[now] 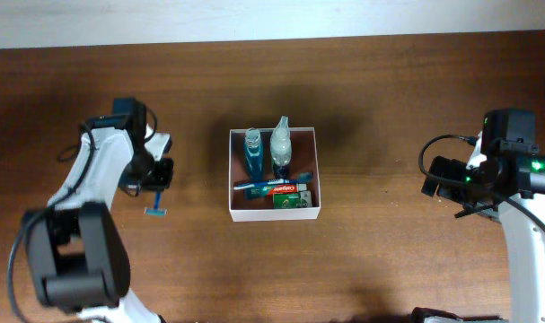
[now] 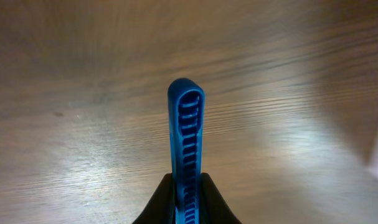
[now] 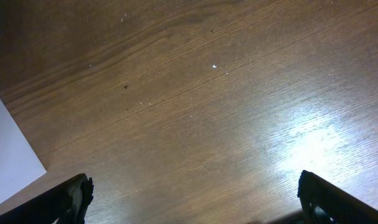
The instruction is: Pack container
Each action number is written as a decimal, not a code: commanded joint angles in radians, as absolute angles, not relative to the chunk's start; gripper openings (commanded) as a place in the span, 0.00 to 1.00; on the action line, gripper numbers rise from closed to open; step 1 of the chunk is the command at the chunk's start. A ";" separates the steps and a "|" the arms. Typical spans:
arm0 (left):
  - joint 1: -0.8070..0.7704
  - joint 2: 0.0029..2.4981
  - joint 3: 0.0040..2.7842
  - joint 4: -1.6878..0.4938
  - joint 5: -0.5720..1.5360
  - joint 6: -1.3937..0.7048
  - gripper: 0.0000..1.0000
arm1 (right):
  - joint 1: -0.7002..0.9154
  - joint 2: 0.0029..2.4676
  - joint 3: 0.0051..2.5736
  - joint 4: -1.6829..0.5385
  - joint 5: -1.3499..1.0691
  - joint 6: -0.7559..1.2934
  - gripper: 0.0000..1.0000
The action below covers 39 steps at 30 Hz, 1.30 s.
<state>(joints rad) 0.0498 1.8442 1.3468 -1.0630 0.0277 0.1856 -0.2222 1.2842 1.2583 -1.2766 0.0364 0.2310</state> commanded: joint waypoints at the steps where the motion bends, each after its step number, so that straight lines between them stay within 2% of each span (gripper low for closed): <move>1: -0.054 1.636 1.393 -1.059 0.100 0.213 0.01 | -0.230 1.286 1.253 -1.279 0.037 0.225 0.99; 7: -0.285 1.471 1.393 -1.055 0.117 0.398 0.00 | -0.230 1.286 1.253 -1.279 0.036 0.225 0.99; 10: -0.437 1.463 1.392 -1.042 0.117 0.511 0.01 | -0.230 1.286 1.253 -1.279 0.036 0.225 0.99; 14: -0.559 1.494 1.392 -1.007 0.117 0.572 0.01 | -0.230 1.286 1.253 -1.279 0.034 0.225 0.99; 19: -0.625 1.573 1.392 -0.933 0.116 0.577 0.01 | -0.230 1.286 1.253 -1.279 0.034 0.225 0.99; 25: -0.630 1.719 1.392 -0.909 0.116 0.577 0.01 | -0.230 1.286 1.253 -1.283 0.034 0.225 0.98; 29: -0.630 1.768 1.392 -0.910 0.116 0.577 0.06 | -0.230 1.286 1.253 -1.284 0.034 0.225 0.99; 30: -0.631 1.764 1.393 -0.910 0.107 0.577 0.27 | -0.230 1.286 1.253 -1.284 0.034 0.225 0.99; 32: -0.634 1.750 1.397 -0.917 0.089 0.577 0.42 | -0.230 1.286 1.253 -1.284 0.034 0.225 0.99; 33: -0.635 1.738 1.400 -0.923 0.071 0.577 0.55 | -0.230 1.286 1.253 -1.284 0.034 0.225 0.99; 34: -0.637 1.724 1.405 -0.931 0.051 0.577 0.59 | -0.230 1.286 1.253 -1.283 0.034 0.225 0.99; 36: -0.637 1.671 1.425 -0.960 0.019 0.574 0.75 | -0.230 1.286 1.253 -1.283 0.033 0.225 0.99; 39: -0.625 1.571 1.456 -0.981 -0.011 0.522 0.79 | -0.229 1.286 1.253 -1.272 -0.024 0.205 0.99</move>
